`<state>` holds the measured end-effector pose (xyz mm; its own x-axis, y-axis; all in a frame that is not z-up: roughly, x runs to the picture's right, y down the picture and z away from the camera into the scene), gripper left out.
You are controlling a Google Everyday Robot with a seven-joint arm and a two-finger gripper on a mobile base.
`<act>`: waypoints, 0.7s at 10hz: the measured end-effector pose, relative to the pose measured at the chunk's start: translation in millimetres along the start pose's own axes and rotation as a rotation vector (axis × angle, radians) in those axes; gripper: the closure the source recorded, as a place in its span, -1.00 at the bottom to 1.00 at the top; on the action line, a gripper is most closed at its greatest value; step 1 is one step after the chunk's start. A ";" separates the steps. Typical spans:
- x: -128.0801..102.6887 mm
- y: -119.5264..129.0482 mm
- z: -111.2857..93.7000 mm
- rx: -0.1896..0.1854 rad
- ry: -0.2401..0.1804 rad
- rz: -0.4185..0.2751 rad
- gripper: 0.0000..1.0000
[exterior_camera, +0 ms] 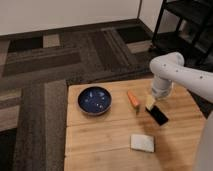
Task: Place the eraser on the white sponge
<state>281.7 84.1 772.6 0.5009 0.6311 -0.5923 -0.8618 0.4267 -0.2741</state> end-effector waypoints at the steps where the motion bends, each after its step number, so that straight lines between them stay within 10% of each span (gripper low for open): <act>1: 2.1 0.0 6.5 -0.009 -0.005 0.008 -0.30; 7: 9.0 -5.8 56.3 -0.057 0.018 0.008 -0.30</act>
<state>295.7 123.8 811.5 0.4931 0.6226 -0.6077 -0.8691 0.3841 -0.3117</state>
